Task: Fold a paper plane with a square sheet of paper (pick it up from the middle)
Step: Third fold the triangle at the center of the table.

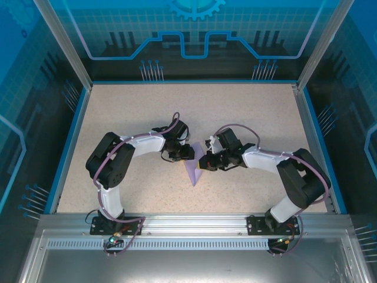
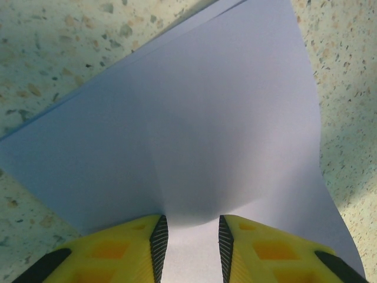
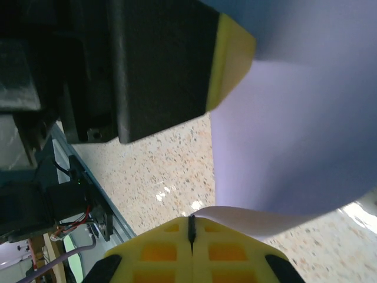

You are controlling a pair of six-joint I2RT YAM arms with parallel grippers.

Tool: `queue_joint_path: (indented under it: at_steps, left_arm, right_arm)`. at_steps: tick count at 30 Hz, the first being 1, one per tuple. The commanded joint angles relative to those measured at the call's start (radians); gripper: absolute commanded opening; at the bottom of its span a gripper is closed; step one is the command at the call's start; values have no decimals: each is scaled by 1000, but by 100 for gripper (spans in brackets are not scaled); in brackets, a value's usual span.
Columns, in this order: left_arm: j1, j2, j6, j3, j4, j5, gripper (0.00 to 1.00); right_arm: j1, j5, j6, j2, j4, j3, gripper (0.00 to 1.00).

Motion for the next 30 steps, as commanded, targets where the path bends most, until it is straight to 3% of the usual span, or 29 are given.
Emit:
queue_joint_path:
  at_steps: [1, 20, 30]
  left_arm:
    - [-2, 11, 8, -10, -27, 19, 33]
    - [29, -96, -23, -45, 0, 92, 34]
    - [50, -89, 15, -43, -60, 58, 32]
  right_arm:
    - [18, -24, 13, 49, 47, 37, 0]
    - [38, 17, -24, 194, 18, 99, 0]
    - [43, 22, -36, 220, 13, 104, 0]
